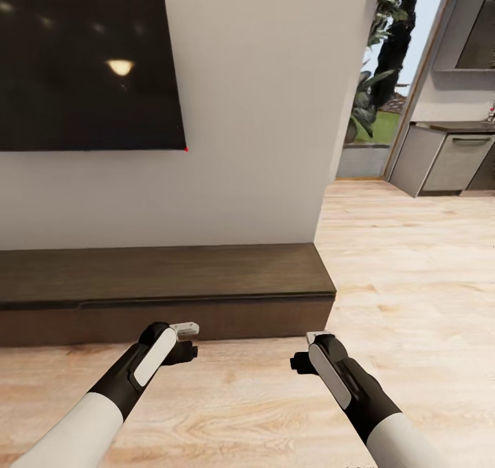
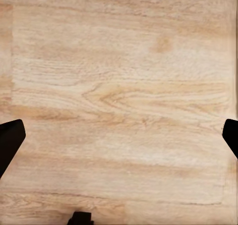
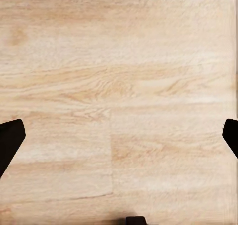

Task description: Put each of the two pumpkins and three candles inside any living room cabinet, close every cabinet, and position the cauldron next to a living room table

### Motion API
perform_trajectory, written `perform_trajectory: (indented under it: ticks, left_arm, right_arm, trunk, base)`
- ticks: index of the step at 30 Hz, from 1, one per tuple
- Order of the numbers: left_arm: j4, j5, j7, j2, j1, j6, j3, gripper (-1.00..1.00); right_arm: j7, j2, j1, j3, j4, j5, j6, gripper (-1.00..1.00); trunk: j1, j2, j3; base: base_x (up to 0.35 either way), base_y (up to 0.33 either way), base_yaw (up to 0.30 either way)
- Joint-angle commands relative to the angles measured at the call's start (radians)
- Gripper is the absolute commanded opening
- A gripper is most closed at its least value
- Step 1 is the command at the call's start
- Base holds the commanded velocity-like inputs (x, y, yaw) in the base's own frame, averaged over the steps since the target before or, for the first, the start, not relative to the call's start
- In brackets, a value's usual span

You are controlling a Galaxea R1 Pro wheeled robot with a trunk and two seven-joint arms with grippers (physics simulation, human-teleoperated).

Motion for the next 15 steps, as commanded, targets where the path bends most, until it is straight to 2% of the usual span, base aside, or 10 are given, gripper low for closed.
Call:
perform_trajectory:
  ticks: [1, 8, 15]
  left_arm:
    - [-0.002, 0.011, 0.01, 0.001, -0.001, 0.001, -0.004, 1.0]
    - [-0.002, 0.011, 0.01, 0.001, -0.001, 0.001, -0.004, 1.0]
    - [-0.002, 0.011, 0.01, 0.001, -0.001, 0.001, -0.004, 1.0]
  right_arm:
    - [-0.01, -0.001, -0.001, 0.004, 0.0, -0.01, 0.001, 1.0]
    - [-0.01, -0.001, -0.001, 0.006, 0.001, -0.01, 0.001, 1.0]
    - [-0.01, -0.001, -0.001, 0.007, -0.001, -0.009, 0.0, 1.0]
  trunk:
    - [-0.004, 0.007, 0.002]
    - [-0.031, 0.056, 0.024]
    - [-0.058, 0.105, 0.046]
  base:
    - [0.0, 0.0, -0.141]
    - [0.0, 0.0, -0.117]
    - [0.0, 0.0, -0.028]
